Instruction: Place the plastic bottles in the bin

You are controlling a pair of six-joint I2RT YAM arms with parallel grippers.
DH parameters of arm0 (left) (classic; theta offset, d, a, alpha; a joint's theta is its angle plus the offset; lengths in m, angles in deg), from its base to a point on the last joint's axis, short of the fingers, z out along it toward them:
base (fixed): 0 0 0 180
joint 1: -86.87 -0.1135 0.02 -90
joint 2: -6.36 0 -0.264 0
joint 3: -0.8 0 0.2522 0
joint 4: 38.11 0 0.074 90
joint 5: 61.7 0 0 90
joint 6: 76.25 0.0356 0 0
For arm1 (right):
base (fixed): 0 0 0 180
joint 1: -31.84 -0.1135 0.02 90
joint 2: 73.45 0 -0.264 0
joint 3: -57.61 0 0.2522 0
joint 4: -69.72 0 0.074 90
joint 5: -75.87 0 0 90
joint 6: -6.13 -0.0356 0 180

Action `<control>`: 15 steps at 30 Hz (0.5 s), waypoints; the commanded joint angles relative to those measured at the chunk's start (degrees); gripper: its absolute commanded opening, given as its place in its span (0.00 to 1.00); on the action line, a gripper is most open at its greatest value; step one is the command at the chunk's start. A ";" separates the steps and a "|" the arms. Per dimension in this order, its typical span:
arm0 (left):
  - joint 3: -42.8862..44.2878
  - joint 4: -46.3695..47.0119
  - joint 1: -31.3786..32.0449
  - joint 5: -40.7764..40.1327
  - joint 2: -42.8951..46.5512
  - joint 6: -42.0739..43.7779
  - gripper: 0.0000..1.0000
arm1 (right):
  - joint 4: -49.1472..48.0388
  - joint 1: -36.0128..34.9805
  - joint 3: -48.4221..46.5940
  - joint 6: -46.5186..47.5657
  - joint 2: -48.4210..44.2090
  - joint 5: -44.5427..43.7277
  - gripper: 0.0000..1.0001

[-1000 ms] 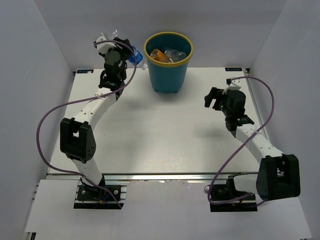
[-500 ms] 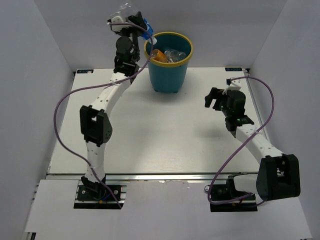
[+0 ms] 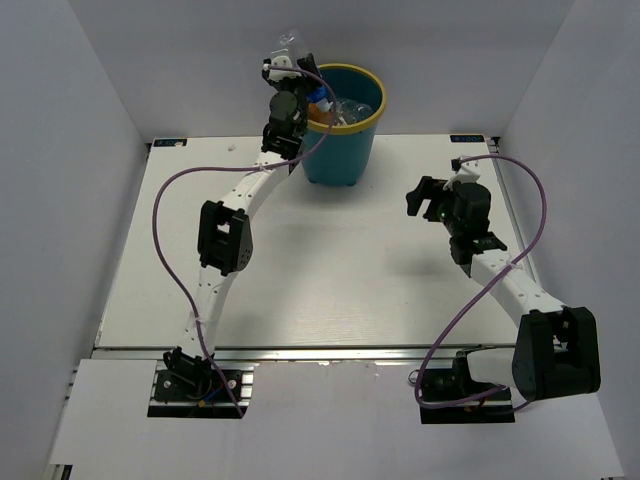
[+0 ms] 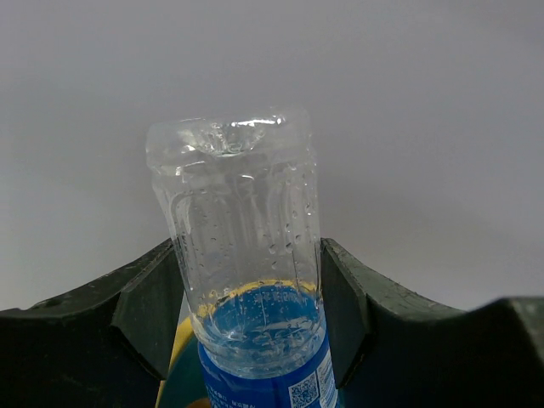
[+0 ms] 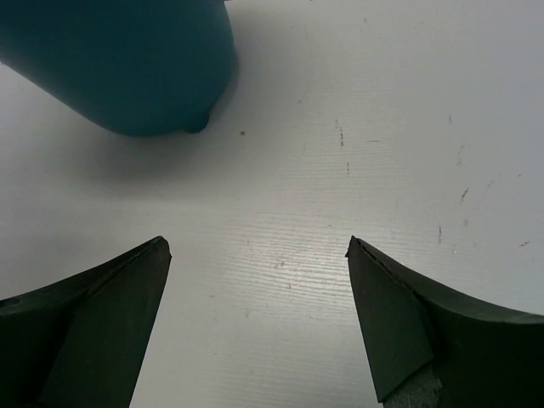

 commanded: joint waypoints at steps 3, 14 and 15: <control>3.72 6.53 -0.07 -0.63 -0.51 2.97 0.54 | -5.09 0.22 1.41 -1.12 -1.54 2.64 0.89; -3.49 5.31 1.16 2.53 2.99 1.57 0.98 | -4.91 0.22 0.97 -1.64 -0.22 1.59 0.89; -3.49 4.69 1.42 3.15 3.61 1.83 0.98 | -4.82 0.22 0.80 -1.64 -0.05 1.59 0.89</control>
